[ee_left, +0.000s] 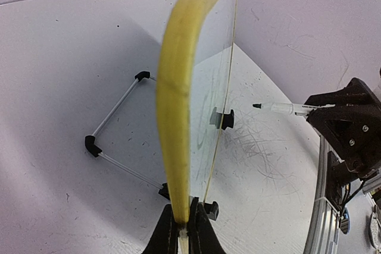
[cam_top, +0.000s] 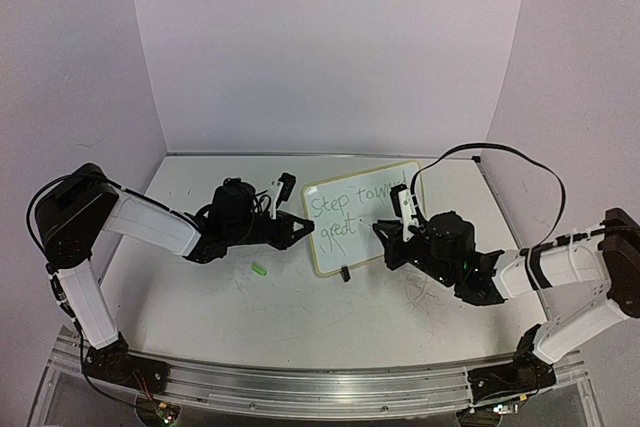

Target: Write a sentence on the whiteboard

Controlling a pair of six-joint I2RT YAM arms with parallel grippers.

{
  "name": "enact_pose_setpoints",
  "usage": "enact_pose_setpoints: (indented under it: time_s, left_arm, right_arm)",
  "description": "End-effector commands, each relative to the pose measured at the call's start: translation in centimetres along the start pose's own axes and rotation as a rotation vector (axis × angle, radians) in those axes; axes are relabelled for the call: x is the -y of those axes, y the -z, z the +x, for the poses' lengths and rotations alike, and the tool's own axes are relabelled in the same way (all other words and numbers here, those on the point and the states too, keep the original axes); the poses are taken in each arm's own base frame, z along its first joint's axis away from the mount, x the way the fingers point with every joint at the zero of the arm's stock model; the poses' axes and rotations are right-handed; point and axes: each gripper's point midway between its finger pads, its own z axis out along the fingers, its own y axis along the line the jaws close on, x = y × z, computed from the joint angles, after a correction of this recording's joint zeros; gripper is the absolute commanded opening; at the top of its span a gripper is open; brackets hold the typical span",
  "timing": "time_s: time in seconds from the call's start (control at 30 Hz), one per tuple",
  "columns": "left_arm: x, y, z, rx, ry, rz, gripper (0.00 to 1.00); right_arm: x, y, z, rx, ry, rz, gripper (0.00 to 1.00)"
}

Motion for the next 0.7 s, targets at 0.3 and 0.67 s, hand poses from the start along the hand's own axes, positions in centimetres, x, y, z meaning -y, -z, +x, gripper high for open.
enact_pose_setpoints:
  time_s: [0.3,0.67]
  left_arm:
    - [-0.4,0.5,-1.0,0.030,-0.025,-0.040,0.00]
    - [-0.4,0.5,-0.9,0.026,-0.026,-0.039,0.00]
  right_arm:
    - [-1.0,-0.2,-1.1,0.025,0.001,-0.040,0.00]
    - [-2.1,-0.9,0.2,-0.032,0.001,-0.092,0.00]
